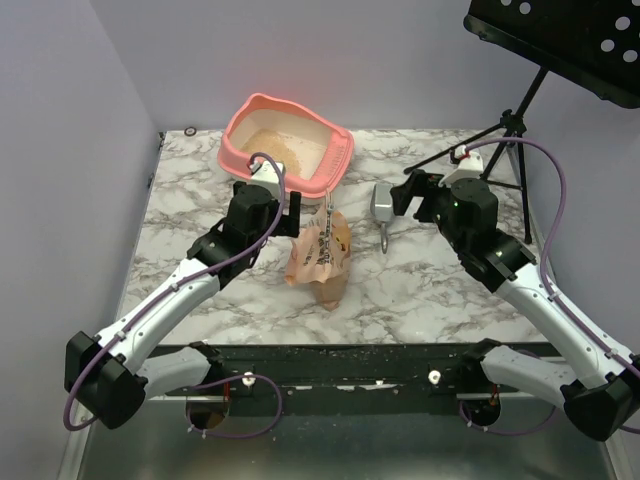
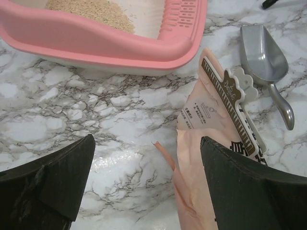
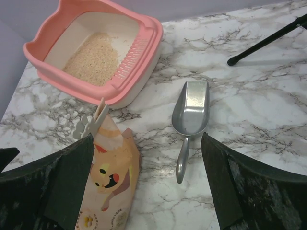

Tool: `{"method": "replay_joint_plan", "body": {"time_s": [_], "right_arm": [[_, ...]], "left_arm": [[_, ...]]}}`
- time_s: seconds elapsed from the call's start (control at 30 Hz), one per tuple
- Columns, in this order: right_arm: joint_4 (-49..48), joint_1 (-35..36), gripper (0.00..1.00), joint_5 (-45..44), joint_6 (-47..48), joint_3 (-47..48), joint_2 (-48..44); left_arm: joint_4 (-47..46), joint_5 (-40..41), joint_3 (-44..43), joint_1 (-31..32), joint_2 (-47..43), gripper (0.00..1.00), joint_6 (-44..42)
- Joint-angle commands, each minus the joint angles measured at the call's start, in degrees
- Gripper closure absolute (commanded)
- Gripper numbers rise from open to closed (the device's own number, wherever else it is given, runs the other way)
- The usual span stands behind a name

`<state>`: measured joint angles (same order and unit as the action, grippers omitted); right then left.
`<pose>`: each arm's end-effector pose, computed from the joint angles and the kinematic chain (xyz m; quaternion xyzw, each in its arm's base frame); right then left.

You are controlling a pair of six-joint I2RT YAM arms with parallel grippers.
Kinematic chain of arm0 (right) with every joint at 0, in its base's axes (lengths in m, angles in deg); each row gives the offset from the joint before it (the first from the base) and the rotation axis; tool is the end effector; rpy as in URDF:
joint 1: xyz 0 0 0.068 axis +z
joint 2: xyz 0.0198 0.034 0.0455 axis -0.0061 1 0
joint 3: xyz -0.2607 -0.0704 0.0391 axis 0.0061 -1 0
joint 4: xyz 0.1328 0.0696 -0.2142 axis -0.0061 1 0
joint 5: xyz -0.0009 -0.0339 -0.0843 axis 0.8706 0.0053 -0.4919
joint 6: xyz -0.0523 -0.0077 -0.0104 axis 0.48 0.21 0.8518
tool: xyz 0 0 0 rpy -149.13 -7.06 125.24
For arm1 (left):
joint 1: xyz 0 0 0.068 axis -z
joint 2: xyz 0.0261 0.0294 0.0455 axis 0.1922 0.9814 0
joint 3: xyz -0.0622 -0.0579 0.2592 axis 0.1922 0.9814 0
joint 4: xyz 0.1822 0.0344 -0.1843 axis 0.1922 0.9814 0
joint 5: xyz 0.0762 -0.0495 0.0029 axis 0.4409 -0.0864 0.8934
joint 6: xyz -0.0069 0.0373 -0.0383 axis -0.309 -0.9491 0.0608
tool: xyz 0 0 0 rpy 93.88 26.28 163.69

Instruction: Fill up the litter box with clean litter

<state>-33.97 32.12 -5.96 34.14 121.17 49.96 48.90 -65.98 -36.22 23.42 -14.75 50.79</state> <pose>0.2017 0.1153 0.3691 0.0251 0.7854 0.1691 0.5950 0.2163 -0.1366 0.3241 0.0760 0.8332 -0.1092 0.5366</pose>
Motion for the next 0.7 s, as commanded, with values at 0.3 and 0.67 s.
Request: {"method": "replay_joint_plan", "body": {"time_s": [0.3,0.67], "right_arm": [[0.7,0.1,0.0,1.8,0.1,1.0,-0.5],[-0.2,0.1,0.0,9.5,0.4,0.3,-0.7]], "left_arm": [[0.0,4.5,-0.1,-0.3,-1.3,0.01,0.1],[10.3,15.0,-12.7,-0.7,6.7,0.01,1.6]]}}
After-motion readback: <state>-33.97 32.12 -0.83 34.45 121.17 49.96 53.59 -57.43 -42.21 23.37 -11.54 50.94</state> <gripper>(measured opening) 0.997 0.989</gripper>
